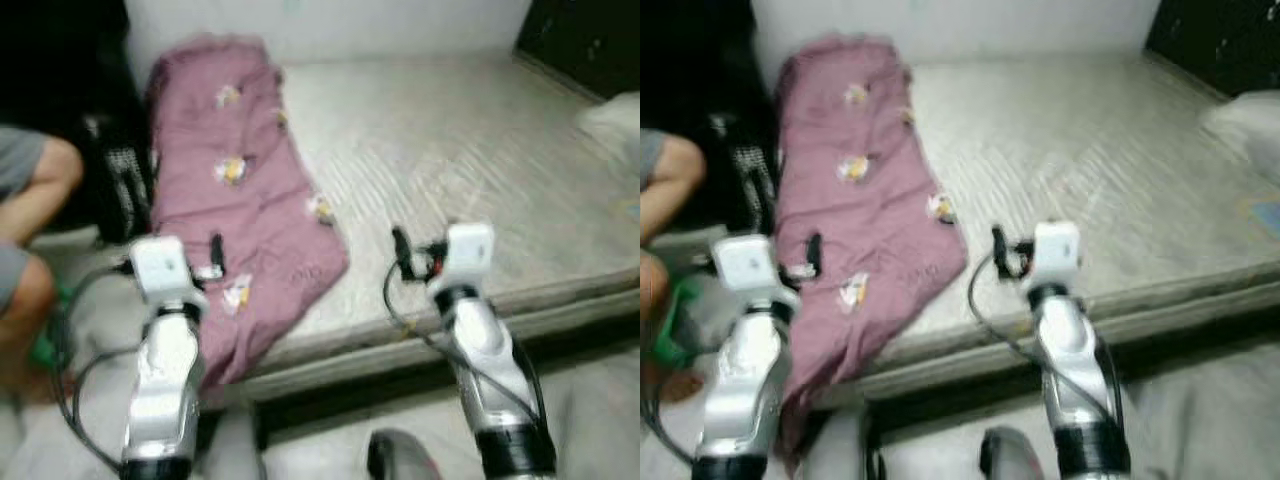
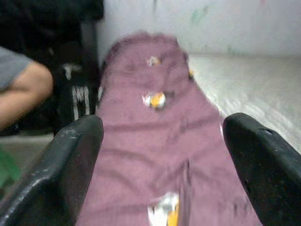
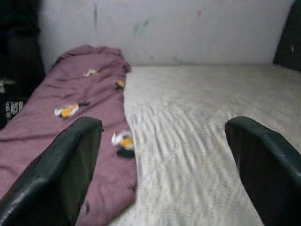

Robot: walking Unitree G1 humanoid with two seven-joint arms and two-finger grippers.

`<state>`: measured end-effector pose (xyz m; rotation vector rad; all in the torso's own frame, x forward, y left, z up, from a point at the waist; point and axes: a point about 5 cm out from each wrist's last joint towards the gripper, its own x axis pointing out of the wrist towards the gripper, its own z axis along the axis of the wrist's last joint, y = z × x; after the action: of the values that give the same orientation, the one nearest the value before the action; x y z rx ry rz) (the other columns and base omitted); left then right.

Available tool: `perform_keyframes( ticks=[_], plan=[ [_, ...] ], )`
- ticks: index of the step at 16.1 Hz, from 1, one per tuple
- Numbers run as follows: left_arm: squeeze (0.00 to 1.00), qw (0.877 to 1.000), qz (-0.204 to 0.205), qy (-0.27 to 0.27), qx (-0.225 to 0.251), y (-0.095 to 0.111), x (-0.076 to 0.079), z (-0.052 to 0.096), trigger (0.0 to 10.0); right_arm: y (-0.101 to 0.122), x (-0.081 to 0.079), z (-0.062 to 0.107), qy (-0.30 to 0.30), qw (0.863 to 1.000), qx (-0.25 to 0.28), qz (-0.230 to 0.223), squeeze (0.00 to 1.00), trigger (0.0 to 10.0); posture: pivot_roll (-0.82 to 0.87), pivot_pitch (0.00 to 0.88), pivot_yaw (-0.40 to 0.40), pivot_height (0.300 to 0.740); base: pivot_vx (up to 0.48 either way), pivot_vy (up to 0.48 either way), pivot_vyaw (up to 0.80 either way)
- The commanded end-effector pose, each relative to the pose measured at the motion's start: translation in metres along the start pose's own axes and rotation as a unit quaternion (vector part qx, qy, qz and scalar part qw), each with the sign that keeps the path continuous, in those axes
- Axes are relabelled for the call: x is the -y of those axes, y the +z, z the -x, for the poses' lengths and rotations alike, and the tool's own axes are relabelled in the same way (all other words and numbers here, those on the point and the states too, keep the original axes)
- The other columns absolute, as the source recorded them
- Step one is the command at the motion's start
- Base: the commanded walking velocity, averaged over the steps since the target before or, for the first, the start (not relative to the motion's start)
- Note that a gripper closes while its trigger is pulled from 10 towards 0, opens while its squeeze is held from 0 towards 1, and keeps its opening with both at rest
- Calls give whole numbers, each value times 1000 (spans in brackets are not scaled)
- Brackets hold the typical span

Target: Clean up the room

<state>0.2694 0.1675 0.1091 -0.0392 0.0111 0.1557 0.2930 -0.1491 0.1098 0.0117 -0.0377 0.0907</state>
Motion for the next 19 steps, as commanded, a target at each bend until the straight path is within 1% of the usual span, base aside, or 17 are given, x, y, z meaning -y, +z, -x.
perform_keyframes(
  ticks=[1,7,11,12,13,15,17,18,19],
  plan=[
    [0,1000,-4,3,5,4,-2,-2,10000,3,-3,-1,7,1000,6,-4,0,10000,-33,22,-10,609,0,0,0],
    [0,1000,-2,6,4,4,-3,-2,10000,4,-3,-1,8,1000,5,-2,0,10000,-33,31,-11,609,0,0,0],
    [0,1000,5,6,-5,3,-4,-1,10000,4,-3,0,9,1000,5,-1,0,10000,-36,40,-10,564,0,0,0],
    [0,1000,9,6,-13,1,-5,0,10000,4,-3,0,9,1000,5,-1,0,10000,-36,41,-12,559,0,0,0],
    [0,999,29,11,-45,-9,-8,2,10000,4,-3,1,9,1000,4,0,0,10000,-35,43,-13,559,0,0,0],
    [0,997,38,13,-61,-14,-10,3,10000,3,-4,1,11,1000,0,0,0,10000,-33,42,-13,559,0,0,0],
    [0,993,62,20,-98,-27,-14,6,10000,-8,-9,2,33,999,-34,3,0,10000,-36,41,-11,559,0,0,0],
    [0,990,84,27,-114,-33,-16,7,10000,-14,-12,3,42,998,-47,0,0,10000,-35,38,-8,559,0,0,0],
    [0,987,96,36,-124,-36,-21,5,10000,-19,-14,3,42,998,-50,-6,0,10000,-32,18,6,559,0,0,0]
  ],
)
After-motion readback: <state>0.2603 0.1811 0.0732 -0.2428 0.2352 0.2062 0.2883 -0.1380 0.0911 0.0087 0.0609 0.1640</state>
